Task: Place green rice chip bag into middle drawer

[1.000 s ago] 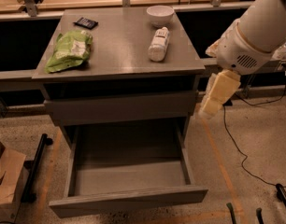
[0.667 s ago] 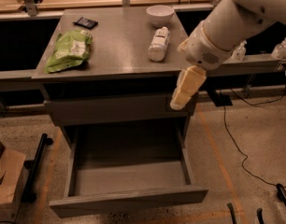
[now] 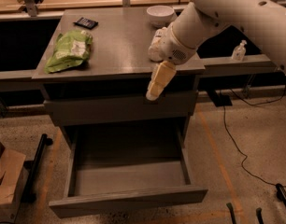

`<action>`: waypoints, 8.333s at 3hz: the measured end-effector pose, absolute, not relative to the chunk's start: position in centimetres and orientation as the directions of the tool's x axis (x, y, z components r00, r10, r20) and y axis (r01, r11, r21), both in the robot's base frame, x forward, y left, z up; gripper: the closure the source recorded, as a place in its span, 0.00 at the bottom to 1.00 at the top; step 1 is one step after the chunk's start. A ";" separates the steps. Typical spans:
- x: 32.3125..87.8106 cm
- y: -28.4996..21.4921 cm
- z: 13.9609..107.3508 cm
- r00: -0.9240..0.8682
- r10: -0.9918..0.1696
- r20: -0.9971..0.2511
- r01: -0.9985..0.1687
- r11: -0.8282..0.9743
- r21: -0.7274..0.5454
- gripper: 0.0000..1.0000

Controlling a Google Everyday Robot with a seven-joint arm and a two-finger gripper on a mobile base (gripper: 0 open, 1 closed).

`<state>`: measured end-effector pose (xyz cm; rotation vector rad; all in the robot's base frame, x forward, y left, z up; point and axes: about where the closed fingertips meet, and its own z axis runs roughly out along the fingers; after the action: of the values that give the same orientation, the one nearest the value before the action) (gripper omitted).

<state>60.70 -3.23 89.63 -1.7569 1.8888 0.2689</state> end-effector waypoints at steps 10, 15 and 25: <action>79.1 23.6 84.7 -0.119 -0.532 -0.838 -0.952 0.302 -0.056 0.13; 67.2 9.3 84.3 -0.151 -0.610 -0.778 -0.929 0.357 -0.100 1.00; 49.3 0.7 49.8 -0.658 -0.576 -0.485 -0.753 0.491 0.438 0.59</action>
Offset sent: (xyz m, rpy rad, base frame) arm 0.0432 0.0391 -0.0037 0.1500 -0.0624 -0.1917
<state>49.30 0.66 49.81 -1.1282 2.4649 0.9262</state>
